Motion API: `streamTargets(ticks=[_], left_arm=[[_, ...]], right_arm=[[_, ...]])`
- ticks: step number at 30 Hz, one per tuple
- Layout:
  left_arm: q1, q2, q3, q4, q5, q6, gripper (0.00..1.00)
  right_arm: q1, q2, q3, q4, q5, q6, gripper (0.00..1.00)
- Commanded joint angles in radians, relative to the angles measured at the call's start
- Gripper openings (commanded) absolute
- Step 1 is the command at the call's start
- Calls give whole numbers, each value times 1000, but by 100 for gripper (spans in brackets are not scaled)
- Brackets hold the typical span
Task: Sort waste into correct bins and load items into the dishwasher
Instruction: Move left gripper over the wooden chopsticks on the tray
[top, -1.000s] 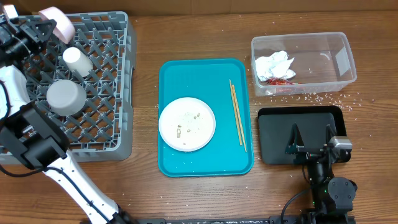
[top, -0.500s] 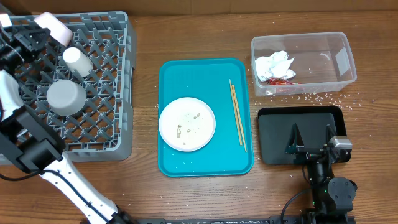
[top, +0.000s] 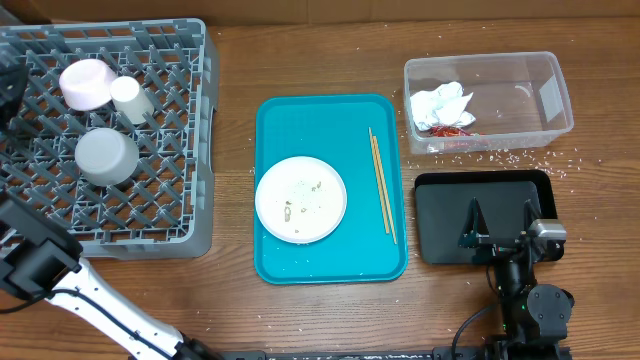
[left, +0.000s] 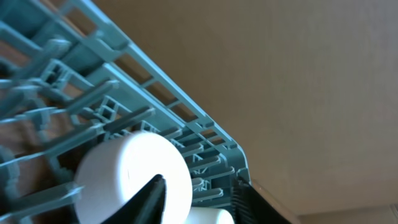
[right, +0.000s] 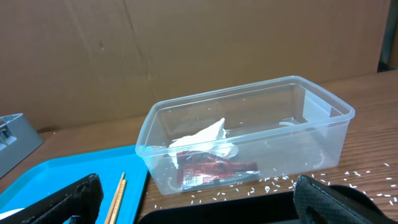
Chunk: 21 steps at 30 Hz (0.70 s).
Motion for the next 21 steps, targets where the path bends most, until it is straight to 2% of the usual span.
streamTargets(ticks=[1,7,11,14,16,18,21], left_arm=[[18,-4,10,5,35,-60,34],[-15,-74,10,9,98,-17,28],[-69,-153,10,2,101,38,27],[-125,-235,10,-58,100,122,27],[-172,-298,10,-145,89,220,27],[-231,-369,10,-286,-6,349,28],[-348,-483,10,-534,-314,597,28]], right_arm=[[4,-8,-11,6,-2,-7,100],[4,-8,-11,6,-2,-7,100],[4,-8,-11,6,-2,-7,100],[4,-8,-11,6,-2,-7,100],[4,-8,-11,6,-2,-7,100],[4,-8,-11,6,-2,-7,100],[4,-8,-11,6,-2,-7,100]])
